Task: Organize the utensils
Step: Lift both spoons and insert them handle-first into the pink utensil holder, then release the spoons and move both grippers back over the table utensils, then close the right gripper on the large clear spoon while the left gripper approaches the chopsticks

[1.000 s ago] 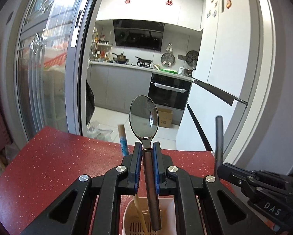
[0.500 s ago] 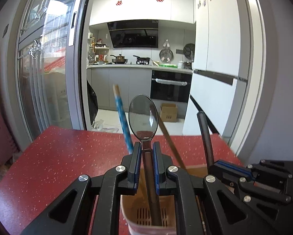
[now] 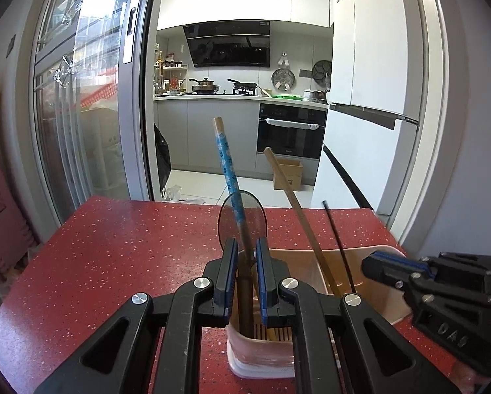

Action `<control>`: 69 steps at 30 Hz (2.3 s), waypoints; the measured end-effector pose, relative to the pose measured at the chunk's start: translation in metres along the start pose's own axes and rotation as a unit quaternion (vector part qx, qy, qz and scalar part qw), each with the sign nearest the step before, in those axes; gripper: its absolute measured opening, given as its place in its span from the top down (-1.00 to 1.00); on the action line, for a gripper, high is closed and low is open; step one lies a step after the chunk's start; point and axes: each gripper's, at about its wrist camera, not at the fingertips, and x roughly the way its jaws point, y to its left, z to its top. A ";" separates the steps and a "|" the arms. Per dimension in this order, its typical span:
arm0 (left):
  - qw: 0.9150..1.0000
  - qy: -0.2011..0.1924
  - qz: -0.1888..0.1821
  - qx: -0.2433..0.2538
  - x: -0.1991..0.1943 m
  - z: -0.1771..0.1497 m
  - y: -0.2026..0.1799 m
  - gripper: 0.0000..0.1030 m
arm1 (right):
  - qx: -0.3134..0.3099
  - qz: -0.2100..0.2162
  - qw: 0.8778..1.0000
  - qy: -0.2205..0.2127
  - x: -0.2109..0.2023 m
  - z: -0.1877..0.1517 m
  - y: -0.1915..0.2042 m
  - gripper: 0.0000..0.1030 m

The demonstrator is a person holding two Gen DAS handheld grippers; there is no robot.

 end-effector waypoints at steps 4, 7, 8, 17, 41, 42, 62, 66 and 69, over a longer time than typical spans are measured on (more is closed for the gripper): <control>1.000 0.003 0.000 -0.004 -0.007 0.002 0.002 0.22 | 0.023 0.006 1.000 -0.008 -0.011 0.003 -0.003 0.58; 1.000 0.000 -0.005 -0.008 -0.018 0.006 0.003 0.22 | 0.044 0.015 0.999 -0.014 -0.025 0.004 -0.007 0.42; 1.000 0.000 -0.006 -0.009 -0.022 0.006 0.003 0.22 | 0.049 0.017 0.999 -0.014 -0.029 0.004 -0.007 0.39; 0.998 0.055 -0.037 -0.024 -0.066 -0.020 0.018 0.22 | 0.088 0.014 0.996 0.025 -0.069 -0.023 -0.007 -0.24; 0.980 0.194 -0.013 -0.049 -0.148 -0.163 0.049 -1.00 | 0.225 0.037 0.956 0.185 -0.118 -0.176 0.007 -0.64; 0.979 0.197 -0.011 -0.045 -0.147 -0.167 0.047 -1.00 | 0.232 0.043 0.953 0.192 -0.117 -0.181 0.008 -0.64; 0.967 0.253 -0.005 0.001 -0.113 -0.216 0.039 -1.00 | 0.333 0.089 0.909 0.235 -0.096 -0.200 0.012 -0.55; 0.965 0.263 -0.014 0.010 -0.097 -0.208 0.030 -1.00 | 0.353 0.093 0.899 0.244 -0.087 -0.197 0.015 -0.28; 0.963 0.269 -0.019 0.013 -0.082 -0.197 0.030 -1.00 | 0.365 0.093 0.892 0.250 -0.080 -0.198 0.017 -0.14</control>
